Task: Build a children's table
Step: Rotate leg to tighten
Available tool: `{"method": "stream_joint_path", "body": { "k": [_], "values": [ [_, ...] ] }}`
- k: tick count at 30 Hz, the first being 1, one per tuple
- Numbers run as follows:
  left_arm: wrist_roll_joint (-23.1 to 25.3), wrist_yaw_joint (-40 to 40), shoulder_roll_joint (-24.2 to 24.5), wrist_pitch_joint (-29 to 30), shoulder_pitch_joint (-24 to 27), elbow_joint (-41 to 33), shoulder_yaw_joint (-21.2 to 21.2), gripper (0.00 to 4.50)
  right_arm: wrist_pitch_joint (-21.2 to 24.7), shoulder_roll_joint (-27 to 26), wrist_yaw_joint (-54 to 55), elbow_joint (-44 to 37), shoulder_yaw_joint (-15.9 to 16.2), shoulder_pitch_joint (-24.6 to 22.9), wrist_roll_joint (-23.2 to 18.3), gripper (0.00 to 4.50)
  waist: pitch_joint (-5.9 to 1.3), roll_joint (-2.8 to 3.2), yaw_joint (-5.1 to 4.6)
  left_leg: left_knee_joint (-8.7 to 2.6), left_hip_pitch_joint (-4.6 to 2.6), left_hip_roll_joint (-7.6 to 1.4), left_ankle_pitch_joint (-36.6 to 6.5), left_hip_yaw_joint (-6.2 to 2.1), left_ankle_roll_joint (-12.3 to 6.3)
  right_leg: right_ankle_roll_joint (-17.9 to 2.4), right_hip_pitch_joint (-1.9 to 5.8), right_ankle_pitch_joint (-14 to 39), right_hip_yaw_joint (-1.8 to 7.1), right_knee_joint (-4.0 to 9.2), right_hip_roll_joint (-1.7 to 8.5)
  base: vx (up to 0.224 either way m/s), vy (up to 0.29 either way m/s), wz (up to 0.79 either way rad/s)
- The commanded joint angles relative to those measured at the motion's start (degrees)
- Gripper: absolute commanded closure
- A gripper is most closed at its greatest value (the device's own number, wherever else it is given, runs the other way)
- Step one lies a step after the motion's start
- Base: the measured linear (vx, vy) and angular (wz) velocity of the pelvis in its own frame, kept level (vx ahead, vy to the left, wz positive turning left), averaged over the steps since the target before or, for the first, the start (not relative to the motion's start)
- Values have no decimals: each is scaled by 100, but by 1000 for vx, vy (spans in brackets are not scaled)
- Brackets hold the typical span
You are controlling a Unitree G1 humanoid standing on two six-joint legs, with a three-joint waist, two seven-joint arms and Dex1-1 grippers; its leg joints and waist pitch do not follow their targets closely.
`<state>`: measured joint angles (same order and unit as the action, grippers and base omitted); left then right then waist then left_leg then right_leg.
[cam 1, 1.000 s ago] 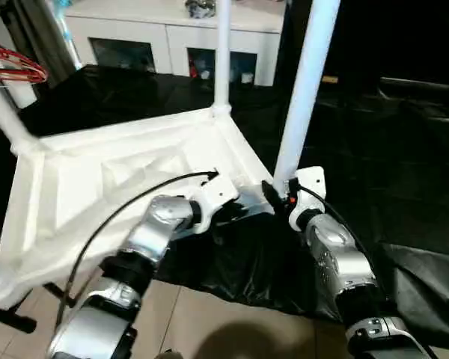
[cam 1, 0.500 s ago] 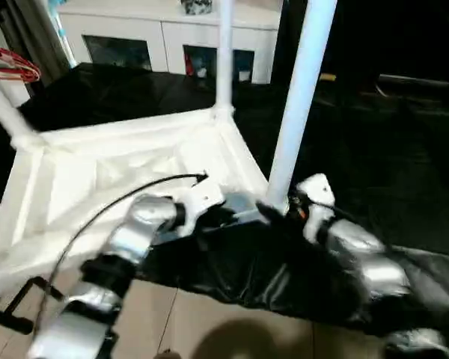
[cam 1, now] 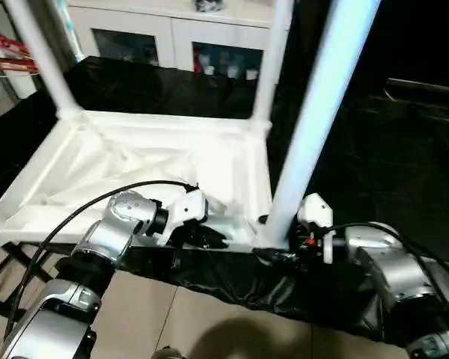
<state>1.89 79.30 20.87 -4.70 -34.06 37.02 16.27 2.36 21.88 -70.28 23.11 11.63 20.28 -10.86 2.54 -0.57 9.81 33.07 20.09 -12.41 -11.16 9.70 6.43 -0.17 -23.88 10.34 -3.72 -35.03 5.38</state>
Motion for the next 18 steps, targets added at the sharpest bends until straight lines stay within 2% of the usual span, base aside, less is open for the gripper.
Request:
{"method": "stream_joint_path", "body": {
  "k": [1,2,7,8,9,11,13,14,16,18],
  "values": [
    [-6,-107,-71,-29,-190,95,18,450,33,-69,-404,-130,361,24,44,92,-341,-75,12,-356,29,-70,-821,55,-463,-1263,346,856,206,335,265,0,0,0],
    [1,-109,-78,-42,-213,120,16,450,6,-67,-426,-109,375,27,73,109,-343,-74,19,-355,24,-71,-833,56,-449,-1258,342,868,207,336,267,0,0,0],
    [-27,-103,-82,-76,-257,186,19,450,8,-64,-464,-92,401,10,34,135,-351,-88,38,-349,29,-63,-773,53,-406,-1246,354,754,208,316,265,0,0,0],
    [-30,-120,-85,-91,-254,203,19,450,17,-63,-458,-104,401,-12,17,155,-352,-65,41,-349,29,-65,-766,53,-406,-1253,350,727,206,316,260,0,0,0],
    [-23,-158,-90,-112,-243,216,14,450,26,-69,-439,-120,392,-43,4,155,-356,-7,51,-347,27,-63,-804,48,-384,-1259,348,709,206,320,260,0,0,0],
    [-8,-292,-112,-128,-210,219,-24,450,35,-116,-294,-156,332,-117,-9,169,-360,-31,55,-347,26,-62,-831,48,-356,-1276,359,653,203,315,254,0,0,0],
    [-3,-426,-148,-115,-198,229,-60,450,48,-175,-145,-170,249,-165,-27,183,-358,38,63,-349,24,-59,-883,42,-324,-1295,355,626,203,315,250,0,0,0],
    [1,-537,-180,-101,-195,238,-88,450,52,-247,22,-161,177,-193,-31,188,-357,4,62,-351,22,-58,-932,47,-308,-1291,360,647,202,326,248,0,0,0],
    [65,-895,-302,-29,-204,266,-126,450,98,-457,519,-115,-8,-248,-38,192,-347,54,60,-372,12,-59,-1069,38,-219,-1249,350,851,208,353,256,0,0,0],
    [128,-1147,-394,26,-206,280,-135,450,98,-604,918,-59,-104,-278,20,194,-337,38,42,-407,-2,-57,-1249,24,-112,-1153,350,1196,203,392,270,0,0,0]
  ]
}}
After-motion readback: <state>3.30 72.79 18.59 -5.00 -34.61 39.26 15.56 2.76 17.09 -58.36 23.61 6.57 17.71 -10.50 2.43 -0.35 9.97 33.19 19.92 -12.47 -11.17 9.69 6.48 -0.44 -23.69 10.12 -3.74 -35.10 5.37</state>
